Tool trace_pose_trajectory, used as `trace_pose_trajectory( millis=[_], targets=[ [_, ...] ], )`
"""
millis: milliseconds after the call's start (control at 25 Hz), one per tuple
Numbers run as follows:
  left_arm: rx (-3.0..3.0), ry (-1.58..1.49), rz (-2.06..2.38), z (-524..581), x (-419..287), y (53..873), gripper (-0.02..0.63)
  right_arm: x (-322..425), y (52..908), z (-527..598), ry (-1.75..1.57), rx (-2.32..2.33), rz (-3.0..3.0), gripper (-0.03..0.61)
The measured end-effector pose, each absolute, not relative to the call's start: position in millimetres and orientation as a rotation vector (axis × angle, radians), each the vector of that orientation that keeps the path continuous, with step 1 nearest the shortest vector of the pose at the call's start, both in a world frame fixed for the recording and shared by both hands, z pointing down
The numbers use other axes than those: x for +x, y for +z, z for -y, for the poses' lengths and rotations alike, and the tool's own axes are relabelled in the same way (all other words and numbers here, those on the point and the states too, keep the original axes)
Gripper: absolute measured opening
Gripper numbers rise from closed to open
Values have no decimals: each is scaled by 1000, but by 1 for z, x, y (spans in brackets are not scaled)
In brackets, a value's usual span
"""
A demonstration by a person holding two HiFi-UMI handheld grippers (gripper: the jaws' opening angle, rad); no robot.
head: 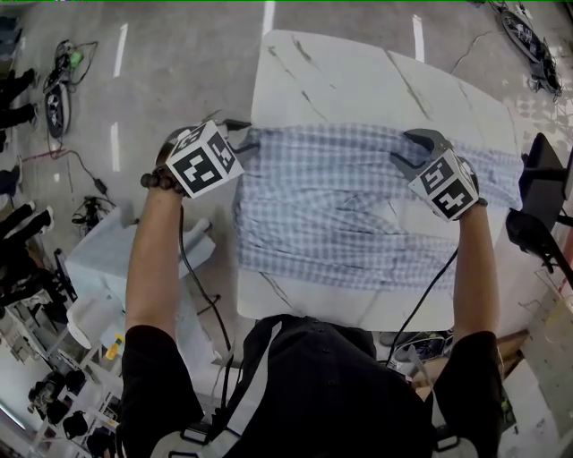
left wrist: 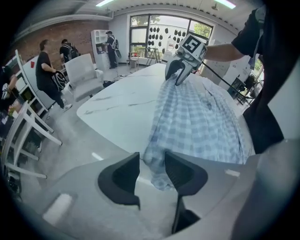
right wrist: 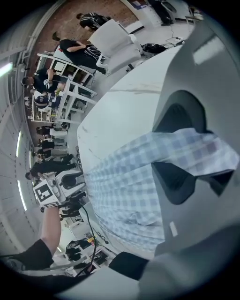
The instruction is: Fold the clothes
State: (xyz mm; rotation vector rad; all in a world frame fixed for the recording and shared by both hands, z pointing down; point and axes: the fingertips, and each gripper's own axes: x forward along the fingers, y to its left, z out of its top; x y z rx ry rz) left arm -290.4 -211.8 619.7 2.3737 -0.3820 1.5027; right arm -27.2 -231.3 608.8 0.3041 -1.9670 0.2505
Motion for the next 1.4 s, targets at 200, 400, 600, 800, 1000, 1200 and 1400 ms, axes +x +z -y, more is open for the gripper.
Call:
trace_pose_trajectory(
  millis=[200, 400, 600, 800, 1000, 1200, 1400],
  targets=[
    [2340, 1523, 303, 213, -288, 622, 186, -28, 610, 231, 307, 282, 1977, 183],
    [2328, 1552, 385, 210, -287, 621, 156, -32, 611, 222, 294, 272, 1992, 91],
    [2367, 1605, 463, 206, -283, 619, 32, -28, 610, 217, 258, 316, 1992, 37],
    [2377, 1630, 554, 194, -286, 606, 31, -21, 596, 209, 21, 418, 1956, 31],
    [2416, 1622, 635, 165, -287, 578, 32, -14, 562, 183, -72, 490, 1977, 32],
    [2440, 1676, 730, 119, -295, 547, 32, -17, 529, 134, -124, 508, 1988, 32],
    [2422, 1670, 783, 56, -297, 532, 34, -17, 523, 66, -200, 497, 1944, 32]
  ],
)
